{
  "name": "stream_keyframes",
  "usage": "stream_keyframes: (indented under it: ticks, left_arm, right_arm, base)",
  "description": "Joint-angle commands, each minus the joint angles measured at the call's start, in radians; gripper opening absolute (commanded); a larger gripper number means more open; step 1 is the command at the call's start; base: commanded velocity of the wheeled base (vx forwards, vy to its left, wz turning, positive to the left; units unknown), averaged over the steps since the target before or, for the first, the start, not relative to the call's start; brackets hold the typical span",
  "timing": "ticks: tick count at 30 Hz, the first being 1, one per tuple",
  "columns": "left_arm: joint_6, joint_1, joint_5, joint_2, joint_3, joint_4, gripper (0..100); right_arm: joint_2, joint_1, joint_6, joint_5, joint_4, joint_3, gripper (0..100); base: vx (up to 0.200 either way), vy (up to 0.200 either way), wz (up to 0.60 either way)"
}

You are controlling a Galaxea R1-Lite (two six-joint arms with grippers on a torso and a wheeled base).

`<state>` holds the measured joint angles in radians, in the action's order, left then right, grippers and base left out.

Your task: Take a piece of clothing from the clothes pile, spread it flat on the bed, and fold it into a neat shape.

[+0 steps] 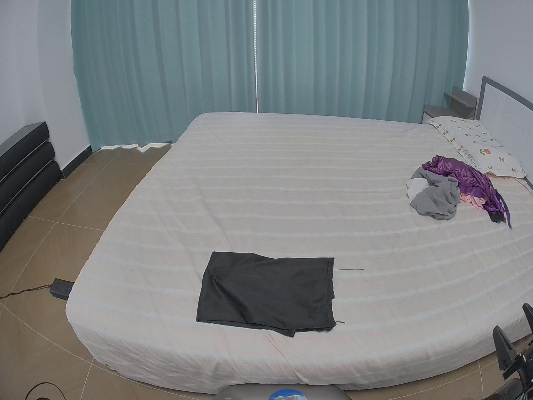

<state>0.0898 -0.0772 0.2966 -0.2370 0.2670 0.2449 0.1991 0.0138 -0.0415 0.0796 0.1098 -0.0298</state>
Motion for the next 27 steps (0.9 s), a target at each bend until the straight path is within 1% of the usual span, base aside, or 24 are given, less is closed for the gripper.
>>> stream_keyframes:
  ticks: [1, 2, 3, 5, 8, 9, 10, 11, 13, 14, 16, 18, 21, 23, 24, 25, 26, 27]
  left_arm:
    - [-0.079, 0.074, -0.017, 0.237, -0.022, -0.085, 100]
    - [-0.079, 0.074, -0.017, 0.237, -0.022, -0.085, 100]
    - [-0.085, 0.074, -0.017, 0.237, -0.028, -0.085, 100]
    - [-0.085, 0.076, -0.019, 0.237, -0.042, -0.082, 100]
    - [-0.081, 0.074, -0.020, 0.237, -0.071, -0.070, 100]
    - [-0.084, 0.074, -0.025, 0.237, -0.127, -0.026, 100]
    - [-0.084, 0.074, -0.025, 0.237, -0.127, -0.026, 100]
    - [-0.105, 0.074, -0.033, 0.237, -0.256, 0.126, 100]
    - [-0.108, 0.076, -0.034, 0.237, -0.264, 0.139, 100]
    - [-0.120, 0.074, -0.048, 0.237, -0.267, 0.186, 100]
    - [-0.117, 0.076, -0.059, 0.237, -0.267, 0.185, 100]
    - [-0.128, 0.076, -0.091, 0.237, -0.267, 0.159, 100]
    - [-0.128, 0.074, -0.137, 0.237, -0.267, 0.103, 100]
    - [-0.127, 0.074, -0.142, 0.237, -0.267, 0.068, 100]
    - [-0.127, 0.076, -0.143, 0.237, -0.267, 0.031, 100]
    - [-0.125, 0.074, -0.145, 0.237, -0.267, 0.011, 100]
    - [-0.125, 0.074, -0.145, 0.237, -0.267, 0.011, 100]
    - [-0.125, 0.074, -0.151, 0.237, -0.267, -0.035, 100]
  right_arm:
    - [-0.199, -0.011, 0.092, -0.035, 0.062, 0.030, 100]
    - [-0.199, -0.011, 0.092, -0.035, 0.062, 0.030, 100]
    - [-0.199, -0.011, 0.094, -0.041, 0.122, 0.030, 100]
    - [-0.199, -0.011, 0.094, -0.046, 0.137, 0.030, 100]
    - [-0.199, -0.011, 0.075, -0.052, 0.111, 0.030, 100]
    - [-0.199, -0.011, 0.034, -0.060, 0.064, 0.030, 100]
    - [-0.199, -0.011, 0.034, -0.060, 0.064, 0.030, 100]
    - [-0.199, -0.011, -0.043, -0.096, -0.005, 0.030, 100]
    - [-0.199, -0.011, -0.047, -0.100, -0.010, 0.030, 100]
    - [-0.199, -0.011, -0.086, -0.127, -0.033, 0.030, 100]
    - [-0.199, -0.011, -0.087, -0.127, -0.033, 0.030, 100]
    - [-0.199, -0.014, -0.075, -0.123, -0.033, 0.030, 100]
    - [-0.198, -0.014, -0.041, -0.093, -0.033, 0.030, 100]
    - [-0.199, -0.014, -0.028, -0.067, -0.033, 0.030, 100]
    - [-0.199, -0.014, -0.018, -0.024, -0.035, 0.030, 100]
    - [-0.199, -0.014, -0.020, 0.000, -0.035, 0.030, 100]
    - [-0.199, -0.014, -0.020, 0.000, -0.035, 0.030, 100]
    - [-0.198, -0.014, -0.021, 0.046, -0.038, 0.030, 100]
  base:
    - [0.000, 0.000, 0.00]
    - [0.000, 0.000, 0.00]
    - [0.000, 0.000, 0.00]
    - [0.000, 0.000, 0.00]
    - [0.000, 0.000, 0.00]
    - [0.000, 0.000, 0.00]
    - [0.000, 0.000, 0.00]
    - [0.000, 0.000, 0.00]
    - [0.000, 0.000, 0.00]
    - [0.000, 0.000, 0.00]
    - [0.000, 0.000, 0.00]
    - [0.000, 0.000, 0.00]
    - [0.000, 0.000, 0.00]
    - [0.000, 0.000, 0.00]
    - [0.000, 0.000, 0.00]
    - [0.000, 0.000, 0.00]
    - [0.000, 0.000, 0.00]
    - [0.000, 0.000, 0.00]
